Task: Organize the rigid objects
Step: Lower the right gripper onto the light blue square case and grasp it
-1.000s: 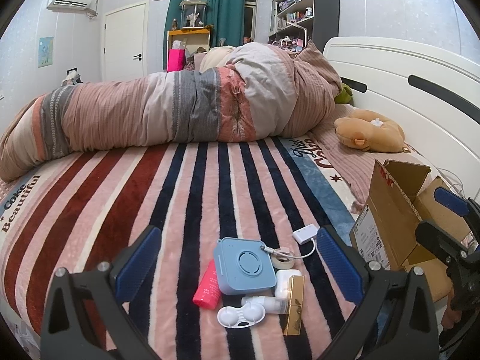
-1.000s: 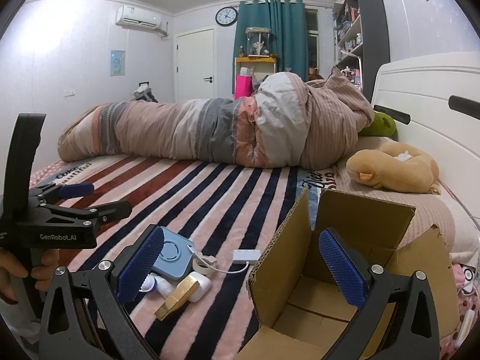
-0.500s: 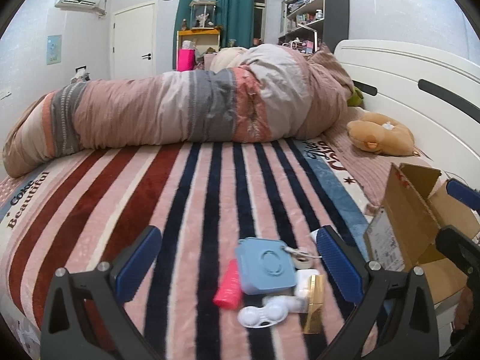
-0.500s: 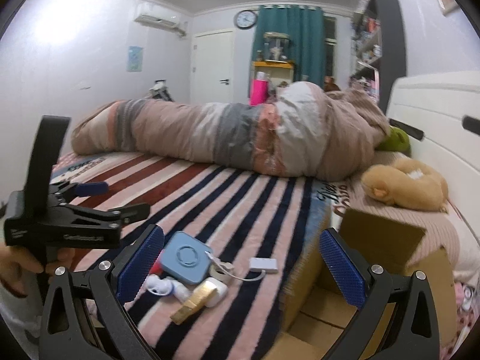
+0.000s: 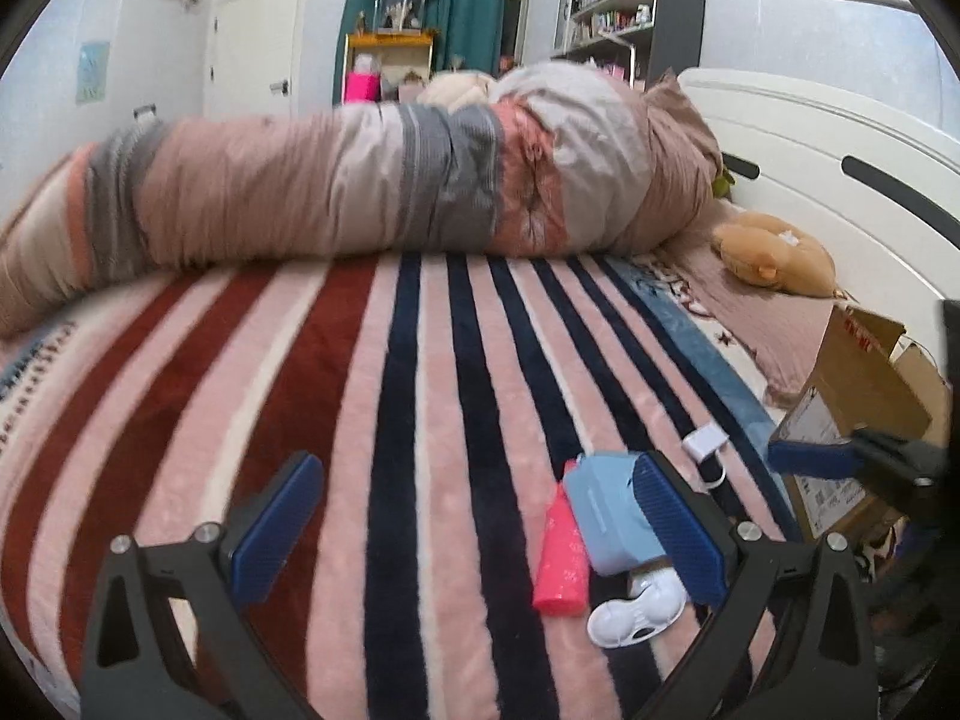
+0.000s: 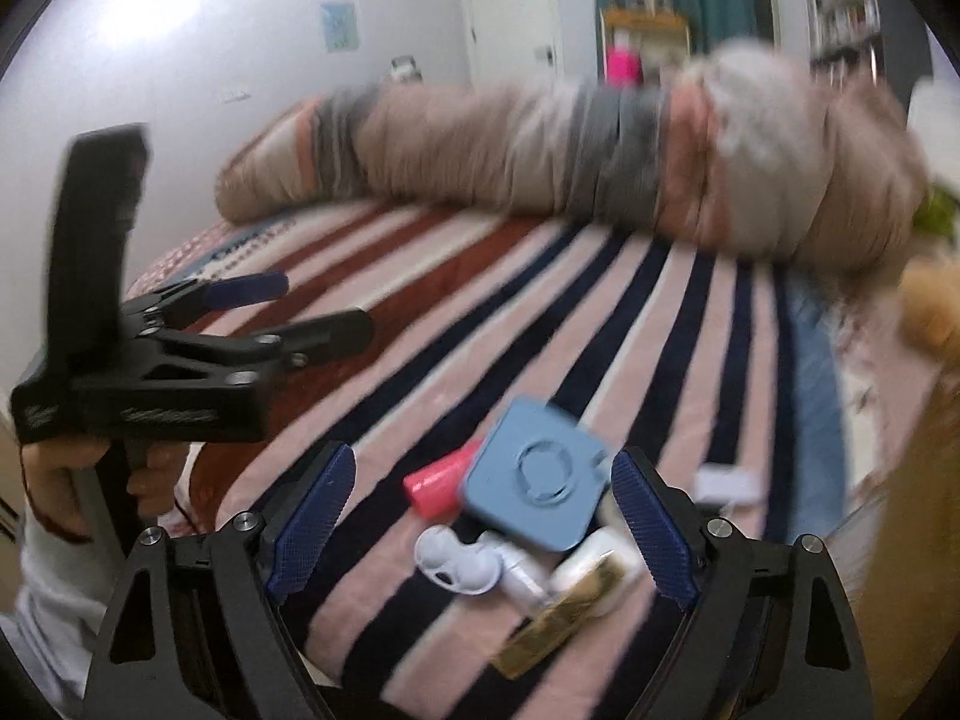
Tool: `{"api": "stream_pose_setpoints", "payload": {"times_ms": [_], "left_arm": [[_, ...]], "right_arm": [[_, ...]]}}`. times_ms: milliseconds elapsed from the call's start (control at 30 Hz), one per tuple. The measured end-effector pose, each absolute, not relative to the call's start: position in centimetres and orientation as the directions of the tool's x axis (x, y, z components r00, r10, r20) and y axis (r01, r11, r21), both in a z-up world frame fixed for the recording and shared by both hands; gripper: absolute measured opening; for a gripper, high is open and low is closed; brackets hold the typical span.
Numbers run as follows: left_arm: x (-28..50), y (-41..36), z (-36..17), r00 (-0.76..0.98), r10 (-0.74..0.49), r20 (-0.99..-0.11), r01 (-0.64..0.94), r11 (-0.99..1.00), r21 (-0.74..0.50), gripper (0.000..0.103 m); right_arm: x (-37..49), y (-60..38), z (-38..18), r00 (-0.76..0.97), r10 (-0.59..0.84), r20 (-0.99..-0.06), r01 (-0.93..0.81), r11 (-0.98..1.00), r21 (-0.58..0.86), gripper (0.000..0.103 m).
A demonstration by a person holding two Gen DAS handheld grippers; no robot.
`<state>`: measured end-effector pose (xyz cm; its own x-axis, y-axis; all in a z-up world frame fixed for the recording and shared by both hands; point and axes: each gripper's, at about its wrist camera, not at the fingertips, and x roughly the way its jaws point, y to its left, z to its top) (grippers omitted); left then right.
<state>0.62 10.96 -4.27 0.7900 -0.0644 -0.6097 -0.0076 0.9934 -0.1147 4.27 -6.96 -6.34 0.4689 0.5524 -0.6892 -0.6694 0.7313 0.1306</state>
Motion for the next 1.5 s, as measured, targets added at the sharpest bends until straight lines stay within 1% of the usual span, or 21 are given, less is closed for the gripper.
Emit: {"api": "stream_pose_setpoints", "payload": {"times_ms": [67,200,233,300,500,600,633,667,700,733,933,1000,1033,1100,1133,1167,1200,1333,1400,1467,1500], "left_arm": [[0.9,11.2,-5.0,0.78,-0.061,-0.623,-0.016,0.993,-0.117,0.103],[1.2,11.0,-5.2,0.778,-0.064,-0.625,-0.009,0.993,-0.114,0.103],[1.2,11.0,-5.2,0.779,-0.064,-0.624,-0.009,0.994,-0.113,0.103],[1.2,11.1,-5.3,0.778,-0.067,-0.624,-0.007,0.993,-0.115,0.103],[1.4,11.2,-5.5,0.773,-0.071,-0.63,-0.01,0.992,-0.125,0.102],[1.5,11.3,-5.6,0.773,-0.071,-0.631,-0.012,0.992,-0.126,0.103],[1.4,11.3,-5.6,0.772,-0.071,-0.632,-0.012,0.992,-0.126,0.103],[1.5,11.3,-5.6,0.771,-0.071,-0.632,-0.012,0.992,-0.127,0.103],[1.5,11.3,-5.6,0.771,-0.071,-0.633,-0.013,0.992,-0.128,0.103],[1.5,11.3,-5.7,0.77,-0.073,-0.634,-0.014,0.991,-0.131,0.103],[1.5,11.7,-6.0,0.766,-0.084,-0.638,-0.017,0.988,-0.151,0.103],[1.5,11.8,-6.0,0.766,-0.079,-0.638,-0.024,0.988,-0.152,0.103],[1.5,11.9,-6.0,0.765,-0.079,-0.639,-0.026,0.988,-0.153,0.103],[1.5,12.1,-5.9,0.767,-0.077,-0.637,-0.031,0.987,-0.157,0.103],[1.5,12.3,-6.0,0.768,-0.074,-0.636,-0.037,0.987,-0.159,0.103],[1.5,12.4,-6.0,0.768,-0.072,-0.636,-0.041,0.986,-0.161,0.103],[1.5,12.5,-6.0,0.768,-0.071,-0.637,-0.044,0.986,-0.164,0.103],[1.7,12.8,-6.3,0.762,-0.069,-0.644,-0.054,0.984,-0.169,0.102],[1.7,12.8,-6.4,0.76,-0.064,-0.647,-0.058,0.985,-0.165,0.103],[1.7,12.8,-6.5,0.758,-0.06,-0.649,-0.059,0.985,-0.16,0.102],[1.8,12.8,-6.5,0.757,-0.062,-0.65,-0.057,0.985,-0.161,0.102]], "right_arm": [[6.1,-6.6,-8.3,0.445,0.523,-0.727,-0.632,0.759,0.158,0.086],[9.1,-6.2,-11.2,0.43,0.461,-0.776,-0.565,0.808,0.167,0.086],[9.5,-6.2,-11.6,0.417,0.464,-0.782,-0.562,0.807,0.18,0.087],[10.6,-6.2,-12.5,0.383,0.487,-0.785,-0.551,0.803,0.229,0.094],[12.6,-5.7,-13.3,0.318,0.512,-0.798,-0.532,0.793,0.297,0.099],[12.6,-5.2,-13.4,0.312,0.515,-0.798,-0.547,0.785,0.292,0.098],[12.5,-5.1,-13.4,0.316,0.509,-0.801,-0.545,0.788,0.285,0.096],[12.3,-4.9,-13.2,0.328,0.489,-0.808,-0.54,0.799,0.264,0.088],[12.2,-4.9,-13.1,0.349,0.466,-0.813,-0.538,0.81,0.233,0.07],[11.9,-5.0,-12.9,0.37,0.444,-0.816,-0.539,0.818,0.2,0.059],[10.7,-5.5,-12.7,0.367,0.45,-0.814,-0.57,0.8,0.186,0.06],[10.8,-5.7,-12.8,0.356,0.454,-0.817,-0.559,0.804,0.203,0.063],[10.9,-5.6,-12.8,0.345,0.46,-0.818,-0.55,0.805,0.221,0.066],[11.1,-4.9,-12.6,0.318,0.495,-0.809,-0.547,0.793,0.27,0.088],[10.9,-4.6,-12.4,0.312,0.508,-0.803,-0.555,0.783,0.281,0.091],[10.6,-4.1,-12.3,0.315,0.5,-0.807,-0.57,0.779,0.261,0.096],[10.3,-3.6,-12.3,0.322,0.486,-0.812,-0.58,0.779,0.236,0.098],[10.2,-1.5,-13.5,0.34,0.362,-0.868,-0.601,0.793,0.096,0.098],[10.6,-1.3,-14.1,0.347,0.343,-0.873,-0.59,0.803,0.081,0.096],[10.8,-1.7,-13.8,0.377,0.351,-0.857,-0.578,0.812,0.079,0.091],[10.9,-1.8,-13.7,0.38,0.356,-0.854,-0.577,0.813,0.082,0.091]]}}
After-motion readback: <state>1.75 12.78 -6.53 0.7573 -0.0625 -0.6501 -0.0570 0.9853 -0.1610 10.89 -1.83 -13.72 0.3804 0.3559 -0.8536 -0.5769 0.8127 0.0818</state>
